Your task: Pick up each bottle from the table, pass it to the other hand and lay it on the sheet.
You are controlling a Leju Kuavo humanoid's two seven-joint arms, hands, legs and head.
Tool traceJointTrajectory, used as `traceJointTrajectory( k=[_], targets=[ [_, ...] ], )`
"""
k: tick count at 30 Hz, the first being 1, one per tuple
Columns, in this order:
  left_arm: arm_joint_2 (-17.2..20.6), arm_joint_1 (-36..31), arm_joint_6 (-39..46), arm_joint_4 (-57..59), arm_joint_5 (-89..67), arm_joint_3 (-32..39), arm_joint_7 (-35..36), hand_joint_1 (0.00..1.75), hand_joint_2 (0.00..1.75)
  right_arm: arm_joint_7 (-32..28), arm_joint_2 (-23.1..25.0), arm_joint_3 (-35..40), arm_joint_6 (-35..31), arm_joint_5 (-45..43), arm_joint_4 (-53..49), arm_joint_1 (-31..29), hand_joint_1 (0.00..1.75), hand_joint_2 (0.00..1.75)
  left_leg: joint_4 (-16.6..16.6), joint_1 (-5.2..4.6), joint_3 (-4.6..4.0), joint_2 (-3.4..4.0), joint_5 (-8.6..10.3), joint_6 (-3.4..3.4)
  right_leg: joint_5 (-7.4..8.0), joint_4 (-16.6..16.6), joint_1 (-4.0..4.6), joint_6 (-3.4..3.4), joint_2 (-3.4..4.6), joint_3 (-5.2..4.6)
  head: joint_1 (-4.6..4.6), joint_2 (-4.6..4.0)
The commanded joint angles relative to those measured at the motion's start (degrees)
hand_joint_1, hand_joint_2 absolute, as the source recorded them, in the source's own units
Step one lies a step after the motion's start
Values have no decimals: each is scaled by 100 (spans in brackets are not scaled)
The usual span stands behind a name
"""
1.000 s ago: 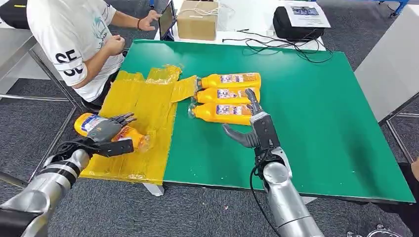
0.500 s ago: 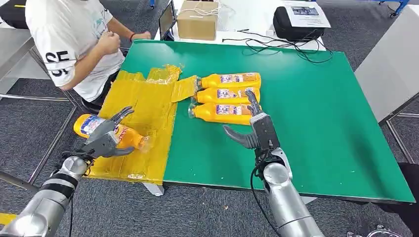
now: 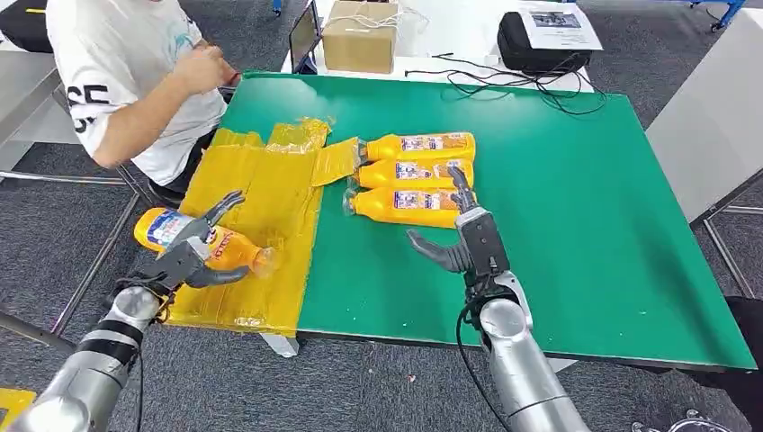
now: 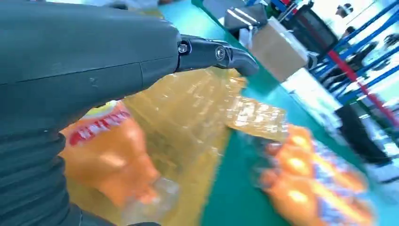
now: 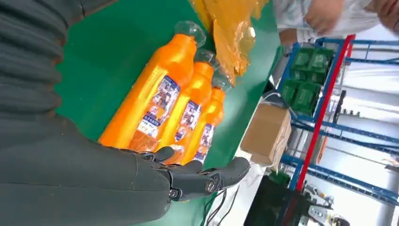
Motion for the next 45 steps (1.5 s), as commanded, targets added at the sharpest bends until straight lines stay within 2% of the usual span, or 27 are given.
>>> traceJointTrajectory(
  k=[1,2,3,4,7,8,12,13,18,19,21,26,31,37,43,45],
  targets=[
    [-1051,72,-350,-396,720,815,478,0,175,48,-67,-145,-243,210,187,111,0,175,-4,2,20,-15,-6,-2,-11,-4,2,-5,-15,25,-2,0],
    [-1380,96,-307,-451,1052,1021,753,0,175,105,-41,-207,-317,305,188,172,0,175,-2,3,32,-18,-13,-3,-19,-2,4,-7,-19,38,0,0],
    [-2064,35,17,-504,1463,894,1157,0,175,161,16,-207,-473,560,309,187,0,0,-4,0,17,-12,-6,-2,-10,-3,0,-4,-12,21,-2,0],
    [-2414,-153,686,-227,1392,419,1308,0,175,194,102,-216,-587,785,493,139,0,0,-2,0,13,-14,-5,-2,-9,-3,1,-4,-13,20,-2,0],
    [-2414,-153,686,-227,1392,419,1308,0,175,194,102,-216,-587,785,493,139,0,0,7,1,20,-27,-15,-2,-19,2,2,-5,-26,34,-2,0],
    [-2391,-167,839,-175,1352,352,1274,0,175,191,104,-228,-612,818,482,149,0,175,3,0,14,-23,-9,-3,-13,-1,1,-5,-21,23,-2,0],
    [-2495,-171,1091,-75,1434,306,1177,0,175,237,137,-277,-651,949,594,134,0,175,6,3,38,-16,-23,-8,-25,4,4,-12,-14,46,0,0],
    [-2504,-169,1177,6,1467,291,1153,0,175,247,131,-260,-674,1018,654,115,0,175,0,-1,10,-15,-7,-3,-8,-4,1,-4,-12,19,-2,0],
    [-2478,-193,1217,241,1658,345,1053,0,175,335,138,-257,-787,1199,772,73,0,175,-3,-1,16,-7,-7,-3,-6,-6,1,-4,-4,21,-2,0],
    [-2473,-190,1306,273,1651,364,1028,0,175,437,123,-243,-817,1297,839,43,0,175,-2,0,30,-6,-14,-4,-13,-5,2,-7,-3,34,0,0],
    [-2434,-173,1447,333,1601,394,1009,0,175,753,48,-105,-779,1648,1169,-80,0,175,-2,-1,7,-6,-4,-2,-3,-5,0,-2,-3,12,-2,0],
    [-2388,-149,1300,322,1662,463,978,0,175,1012,57,120,-787,2203,1875,-270,0,175,-3,2,32,7,-14,-5,-8,-9,4,-7,9,35,-2,0],
    [-2383,-159,1381,270,1559,397,1059,0,175,1072,55,164,-782,2317,2020,-326,0,175,-1,2,23,2,-13,-5,-9,-5,3,-7,4,28,-2,0],
    [-2391,-170,1252,252,1601,406,1154,0,175,1428,-14,213,-711,2690,2535,-573,0,175,1,2,25,2,-14,-5,-10,-2,3,-7,3,29,-2,0],
    [-2384,-162,1246,243,1604,412,1155,0,175,1442,-31,213,-683,2717,2602,-614,0,175,-3,0,8,-4,-4,-2,-2,-7,1,-3,-2,15,-2,0],
    [-2373,-168,1175,266,1618,404,1159,0,175,1689,-102,301,-425,2890,2964,-831,0,175,-3,0,11,-5,-4,-2,-3,-8,1,-3,-3,18,-2,0]
  ],
)
